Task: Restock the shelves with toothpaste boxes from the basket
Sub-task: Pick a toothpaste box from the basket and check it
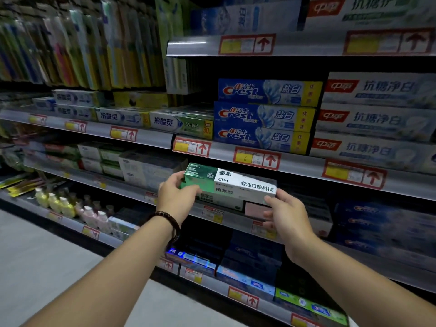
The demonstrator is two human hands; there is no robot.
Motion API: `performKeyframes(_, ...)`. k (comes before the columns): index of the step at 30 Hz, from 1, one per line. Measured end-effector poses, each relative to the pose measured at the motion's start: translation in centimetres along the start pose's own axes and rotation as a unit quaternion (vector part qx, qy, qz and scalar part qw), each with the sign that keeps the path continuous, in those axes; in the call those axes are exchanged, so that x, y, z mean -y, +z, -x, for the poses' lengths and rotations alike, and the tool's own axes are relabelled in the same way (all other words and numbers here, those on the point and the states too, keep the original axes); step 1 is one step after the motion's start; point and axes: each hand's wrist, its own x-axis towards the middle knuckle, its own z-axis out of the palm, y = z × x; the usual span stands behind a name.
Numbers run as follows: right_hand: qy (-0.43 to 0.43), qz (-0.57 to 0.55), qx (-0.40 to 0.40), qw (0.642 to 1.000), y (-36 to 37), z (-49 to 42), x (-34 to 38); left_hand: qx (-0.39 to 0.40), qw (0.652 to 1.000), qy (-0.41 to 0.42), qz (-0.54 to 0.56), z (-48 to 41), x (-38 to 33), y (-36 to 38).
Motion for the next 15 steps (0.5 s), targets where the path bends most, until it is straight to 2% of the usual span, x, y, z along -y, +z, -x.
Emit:
performKeyframes(9, 0.072, 0.064, -0.025, 0.995, 3.2, -7.0, 0.1, 0.032, 0.998, -0.021, -0.054, -8.6, 0.4, 2.2)
performKeyframes(15, 0.117, 0.000, -0.021, 0.993, 4.6, -9.3, 0.8, 0.006, 0.998, -0.039, -0.042, -11.5, 1.1, 4.1)
